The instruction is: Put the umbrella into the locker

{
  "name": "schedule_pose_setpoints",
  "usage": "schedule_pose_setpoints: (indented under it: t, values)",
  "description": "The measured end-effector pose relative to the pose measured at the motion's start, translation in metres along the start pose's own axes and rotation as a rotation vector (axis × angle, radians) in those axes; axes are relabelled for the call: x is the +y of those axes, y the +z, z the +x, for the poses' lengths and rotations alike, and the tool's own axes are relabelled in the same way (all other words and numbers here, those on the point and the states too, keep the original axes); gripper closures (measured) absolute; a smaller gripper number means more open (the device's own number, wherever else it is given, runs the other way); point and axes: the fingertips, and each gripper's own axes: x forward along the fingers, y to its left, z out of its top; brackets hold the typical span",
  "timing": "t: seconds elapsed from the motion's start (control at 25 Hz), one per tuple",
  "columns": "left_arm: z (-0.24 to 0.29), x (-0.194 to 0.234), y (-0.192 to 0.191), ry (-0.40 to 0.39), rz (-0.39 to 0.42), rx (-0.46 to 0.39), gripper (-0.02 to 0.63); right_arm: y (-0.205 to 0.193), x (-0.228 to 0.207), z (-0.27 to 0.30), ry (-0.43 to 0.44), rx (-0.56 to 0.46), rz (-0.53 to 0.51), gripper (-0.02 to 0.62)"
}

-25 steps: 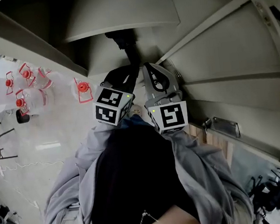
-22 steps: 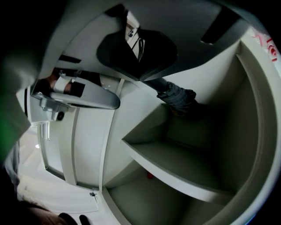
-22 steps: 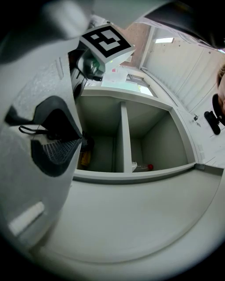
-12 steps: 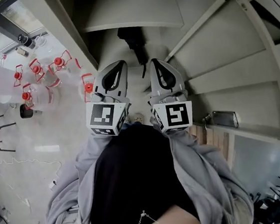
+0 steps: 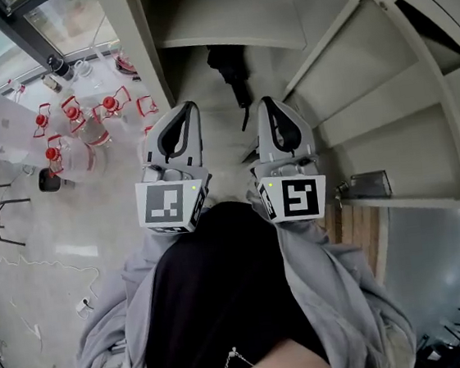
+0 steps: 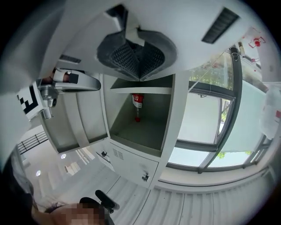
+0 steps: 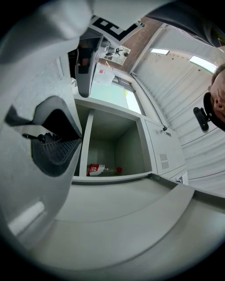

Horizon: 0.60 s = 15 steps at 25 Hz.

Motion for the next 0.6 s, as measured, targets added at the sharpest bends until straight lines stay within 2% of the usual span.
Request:
schedule_pose_setpoints:
  t: [0.6]
  values:
    - [0.004,-0.007,-0.008,-0.055,-0.008,0.044,0.6,-0.013,0.011,-0.003,0.001,0.052,0.004,0.592]
